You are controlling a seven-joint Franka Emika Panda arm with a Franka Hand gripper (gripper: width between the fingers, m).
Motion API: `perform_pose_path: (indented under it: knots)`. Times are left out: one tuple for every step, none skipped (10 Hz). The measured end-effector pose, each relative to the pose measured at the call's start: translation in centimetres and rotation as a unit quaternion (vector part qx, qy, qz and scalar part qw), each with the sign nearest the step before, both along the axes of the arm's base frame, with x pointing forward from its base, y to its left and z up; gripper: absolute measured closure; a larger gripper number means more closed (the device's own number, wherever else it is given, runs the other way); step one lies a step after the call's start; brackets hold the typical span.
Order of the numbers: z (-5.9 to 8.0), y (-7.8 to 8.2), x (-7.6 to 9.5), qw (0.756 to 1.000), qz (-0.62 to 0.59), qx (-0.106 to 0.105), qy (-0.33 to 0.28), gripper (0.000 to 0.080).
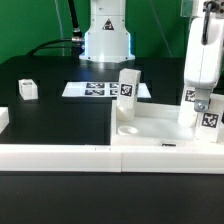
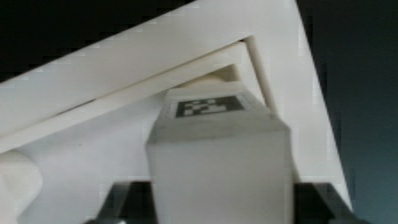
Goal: Assemble square table
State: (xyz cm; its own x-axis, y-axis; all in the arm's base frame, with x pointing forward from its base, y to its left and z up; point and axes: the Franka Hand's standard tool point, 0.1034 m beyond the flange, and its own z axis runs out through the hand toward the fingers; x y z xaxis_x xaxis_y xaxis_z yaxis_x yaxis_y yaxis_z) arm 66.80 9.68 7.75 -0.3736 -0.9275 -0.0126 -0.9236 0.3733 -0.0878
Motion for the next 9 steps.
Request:
perform_pose_path:
  knots:
    - [0.0,0.0,0.0,1.000,0.003,0.000,0.000,0.0501]
    - [0.1,0.0,0.0,1.000,0.005,0.000,0.000,0.0291]
    - [1.0,-0.4,0.3,0.999,0.035,-0.002,-0.006,0.0291]
    - [2.5,-0.9,0.3,0.999,0.046,0.001,-0.016,0.0180]
    - [3.6,-1.2,0.0,0.998,0.054,0.006,-0.020,0.0159]
    - [4.7,-1.6,-0.1,0.998,0.064,0.008,-0.024,0.0159]
    - [5.7,-2.1,0.4,0.997,0.065,0.007,-0.032,0.0151]
    - [5.4,-2.0,0.3,0.997,0.066,0.007,-0.030,0.0151]
    - [5.3,-2.0,0.2,0.997,0.066,0.006,-0.029,0.0151]
